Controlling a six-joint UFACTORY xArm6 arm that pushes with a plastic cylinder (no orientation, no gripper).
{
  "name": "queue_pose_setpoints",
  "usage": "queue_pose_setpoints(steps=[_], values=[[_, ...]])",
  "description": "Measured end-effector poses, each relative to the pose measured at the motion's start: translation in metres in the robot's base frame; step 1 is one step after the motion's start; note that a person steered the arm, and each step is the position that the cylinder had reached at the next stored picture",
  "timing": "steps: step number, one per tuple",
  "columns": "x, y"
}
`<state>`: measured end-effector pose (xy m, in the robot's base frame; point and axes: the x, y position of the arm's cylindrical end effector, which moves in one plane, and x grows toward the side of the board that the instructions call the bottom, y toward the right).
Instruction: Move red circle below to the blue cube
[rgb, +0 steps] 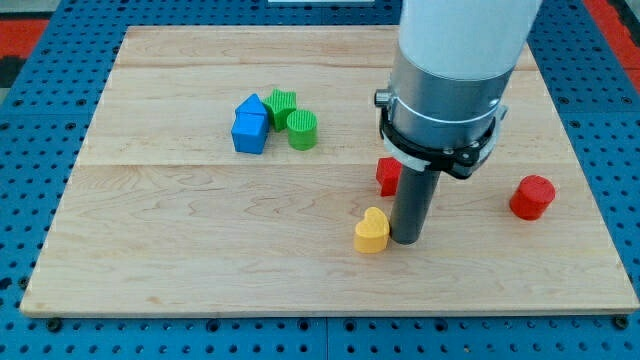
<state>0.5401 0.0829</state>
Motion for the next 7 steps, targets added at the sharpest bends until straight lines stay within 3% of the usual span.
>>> queue_pose_setpoints(steps=[1, 2, 3, 4, 5, 6, 7], values=[[-0.001, 0.015], [-0.011, 0.114], [0.012, 0.191], [-0.019, 0.226], [-0.051, 0.206], [-0.046, 0.13], [-0.046, 0.114]])
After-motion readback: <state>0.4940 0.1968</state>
